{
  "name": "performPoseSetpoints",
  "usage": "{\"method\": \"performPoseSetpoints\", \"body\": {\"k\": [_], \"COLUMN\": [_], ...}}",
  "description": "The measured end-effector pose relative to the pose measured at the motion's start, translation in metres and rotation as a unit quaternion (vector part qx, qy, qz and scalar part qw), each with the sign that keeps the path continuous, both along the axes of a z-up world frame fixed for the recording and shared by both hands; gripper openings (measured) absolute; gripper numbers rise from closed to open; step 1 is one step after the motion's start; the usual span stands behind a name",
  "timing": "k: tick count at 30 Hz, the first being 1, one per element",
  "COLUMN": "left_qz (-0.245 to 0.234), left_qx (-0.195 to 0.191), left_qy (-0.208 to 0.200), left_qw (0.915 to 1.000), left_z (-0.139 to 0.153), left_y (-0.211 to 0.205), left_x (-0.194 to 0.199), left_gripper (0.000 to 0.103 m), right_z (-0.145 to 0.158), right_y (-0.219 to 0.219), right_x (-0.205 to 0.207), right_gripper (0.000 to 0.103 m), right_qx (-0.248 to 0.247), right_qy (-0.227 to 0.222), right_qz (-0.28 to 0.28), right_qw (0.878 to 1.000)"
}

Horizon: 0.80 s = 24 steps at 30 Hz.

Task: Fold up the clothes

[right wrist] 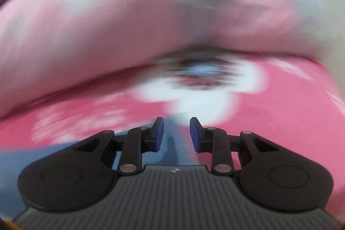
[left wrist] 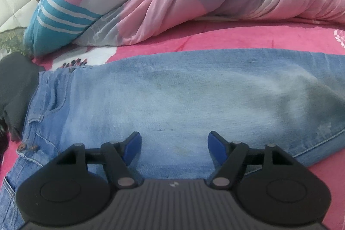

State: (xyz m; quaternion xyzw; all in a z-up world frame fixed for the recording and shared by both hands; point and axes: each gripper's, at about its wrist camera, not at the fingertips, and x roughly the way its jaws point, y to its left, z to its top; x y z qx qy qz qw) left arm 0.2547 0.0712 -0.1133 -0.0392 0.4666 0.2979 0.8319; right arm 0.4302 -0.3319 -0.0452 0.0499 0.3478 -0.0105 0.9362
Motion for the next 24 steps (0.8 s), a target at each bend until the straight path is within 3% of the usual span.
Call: {"method": "performPoseSetpoints", "body": {"k": [3, 5, 7, 8, 10, 11, 12, 13, 14, 15, 16, 18, 22, 24], "left_qz": [-0.004, -0.005, -0.005, -0.005, -0.005, -0.004, -0.004, -0.005, -0.005, -0.004, -0.003, -0.002, -0.004, -0.004], "left_qx": [0.011, 0.017, 0.019, 0.019, 0.018, 0.017, 0.016, 0.016, 0.016, 0.017, 0.017, 0.019, 0.026, 0.026], "left_qy": [0.006, 0.01, 0.011, 0.011, 0.009, 0.009, 0.008, 0.008, 0.008, 0.008, 0.008, 0.009, 0.012, 0.011], "left_qw": [0.9999, 0.9998, 0.9997, 0.9997, 0.9998, 0.9998, 0.9998, 0.9998, 0.9998, 0.9998, 0.9998, 0.9998, 0.9996, 0.9996], "left_z": [0.001, 0.002, 0.002, 0.001, 0.001, 0.001, 0.001, 0.001, 0.001, 0.001, 0.001, 0.001, 0.0, 0.0], "left_y": [-0.003, -0.005, -0.005, -0.005, -0.004, -0.003, -0.003, -0.003, -0.003, -0.003, -0.002, -0.002, -0.003, -0.003], "left_x": [0.002, 0.003, 0.003, 0.003, 0.002, 0.002, 0.001, 0.001, 0.001, 0.001, 0.002, 0.003, 0.006, 0.006], "left_gripper": [0.072, 0.072, 0.072, 0.072, 0.072, 0.073, 0.073, 0.073, 0.073, 0.074, 0.075, 0.075, 0.075, 0.075], "right_z": [-0.014, -0.033, -0.046, -0.045, -0.043, -0.042, -0.042, -0.037, -0.028, -0.02, -0.012, -0.003, -0.016, -0.034], "right_y": [0.069, 0.105, 0.089, 0.071, 0.029, 0.007, -0.011, -0.021, -0.018, -0.002, 0.015, 0.049, 0.119, 0.116], "right_x": [0.002, 0.012, 0.025, 0.03, 0.037, 0.038, 0.035, 0.033, 0.029, 0.025, 0.017, -0.001, -0.046, -0.058], "right_gripper": [0.026, 0.024, 0.021, 0.013, 0.012, 0.009, 0.0, 0.0, 0.0, 0.009, 0.009, 0.01, 0.016, 0.017], "right_qx": [0.005, -0.018, -0.022, -0.013, -0.008, -0.015, 0.011, 0.025, 0.006, -0.025, -0.048, -0.023, -0.016, -0.047], "right_qy": [0.03, 0.061, 0.055, 0.05, 0.045, 0.045, 0.047, 0.049, 0.044, 0.031, 0.018, 0.012, 0.055, 0.09], "right_qz": [0.177, 0.24, 0.217, 0.173, 0.07, 0.012, -0.012, -0.031, -0.038, -0.024, -0.007, 0.065, 0.245, 0.238], "right_qw": [0.984, 0.969, 0.974, 0.983, 0.996, 0.999, 0.999, 0.998, 0.998, 0.999, 0.999, 0.998, 0.968, 0.966]}}
